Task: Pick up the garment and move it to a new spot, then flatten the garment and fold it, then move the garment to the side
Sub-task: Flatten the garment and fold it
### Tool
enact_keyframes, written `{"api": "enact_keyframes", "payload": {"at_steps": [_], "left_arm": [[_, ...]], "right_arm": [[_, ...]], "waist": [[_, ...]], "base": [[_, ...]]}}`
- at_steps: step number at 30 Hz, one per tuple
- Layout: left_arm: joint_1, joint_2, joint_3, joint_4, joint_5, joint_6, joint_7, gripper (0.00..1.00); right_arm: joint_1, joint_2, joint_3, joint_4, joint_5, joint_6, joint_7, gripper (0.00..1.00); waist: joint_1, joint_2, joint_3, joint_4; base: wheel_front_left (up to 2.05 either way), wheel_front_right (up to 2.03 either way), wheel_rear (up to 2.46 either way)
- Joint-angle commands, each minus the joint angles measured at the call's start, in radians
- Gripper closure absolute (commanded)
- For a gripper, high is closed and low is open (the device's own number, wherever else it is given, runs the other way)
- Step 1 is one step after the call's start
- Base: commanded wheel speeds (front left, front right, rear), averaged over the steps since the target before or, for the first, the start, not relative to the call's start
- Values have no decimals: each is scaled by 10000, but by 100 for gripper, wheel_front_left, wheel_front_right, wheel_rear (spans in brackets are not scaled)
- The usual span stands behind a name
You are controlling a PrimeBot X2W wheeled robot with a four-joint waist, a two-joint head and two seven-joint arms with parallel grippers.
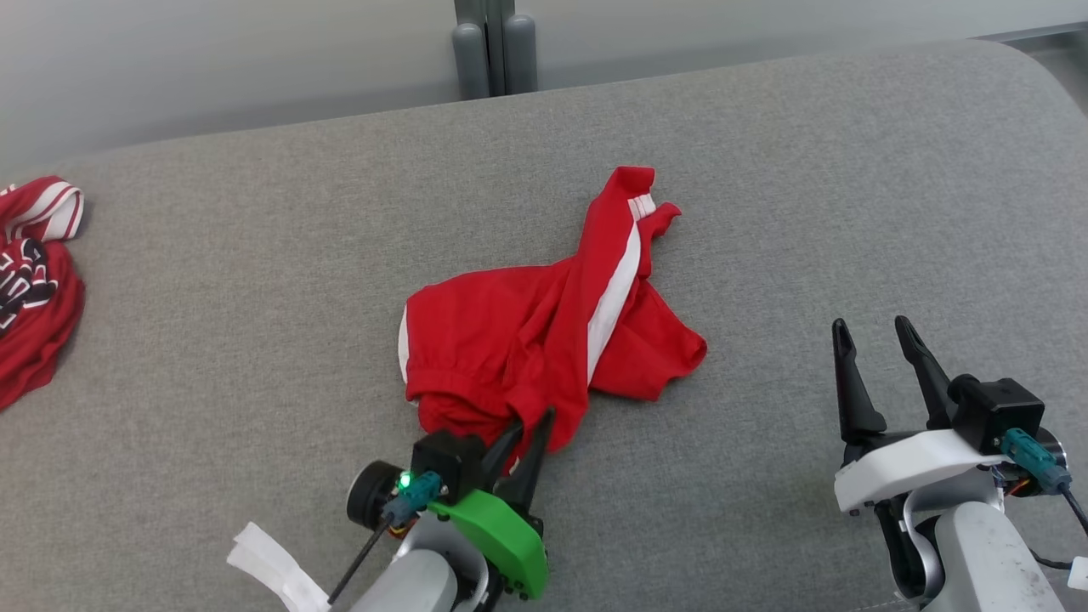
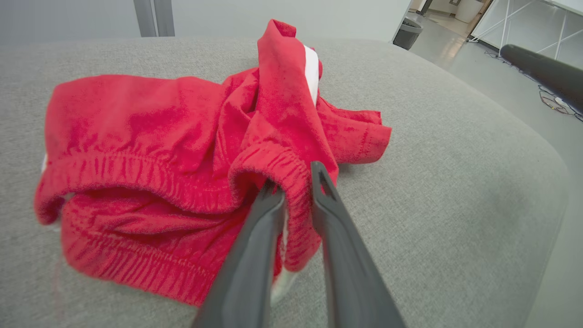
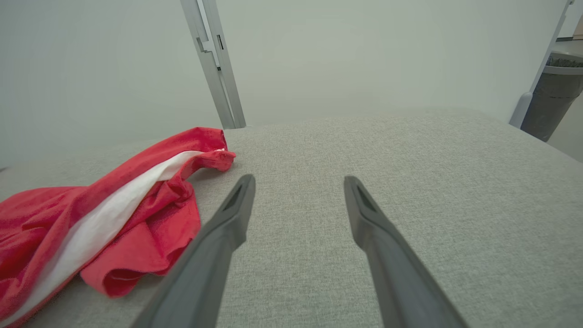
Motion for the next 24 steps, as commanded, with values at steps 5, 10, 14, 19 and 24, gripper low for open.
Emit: {"api": "enact_keyframes", "payload": {"at_steps": [5,10,14,19,24], "left_arm": [[-605,341,861,-626,619,42,-7,100],[-1402,1340,1034,-381,1020,-119,44,100],[-2142,1958,951,176,748,-191,284,100],[-2730,2237,644,1005,439,-211,259,100],[-2738,2039,564,1563,-50,-207,72,0]], "right_arm": [[-101,-26,-118,-54,25,-14,-18,0],[-152,-29,-14,-69,97,-14,-18,0],[-212,-29,70,-67,168,-14,-18,0],[-299,-29,179,-58,227,-15,-18,0],[-335,-27,238,-3,266,-15,-18,0]], "waist": [[0,0,38,214],[0,0,130,273],[0,0,267,249],[0,0,444,166],[0,0,495,145]], "base": [[0,0,0],[0,0,0],[0,0,0],[0,0,0],[0,0,0]]}}
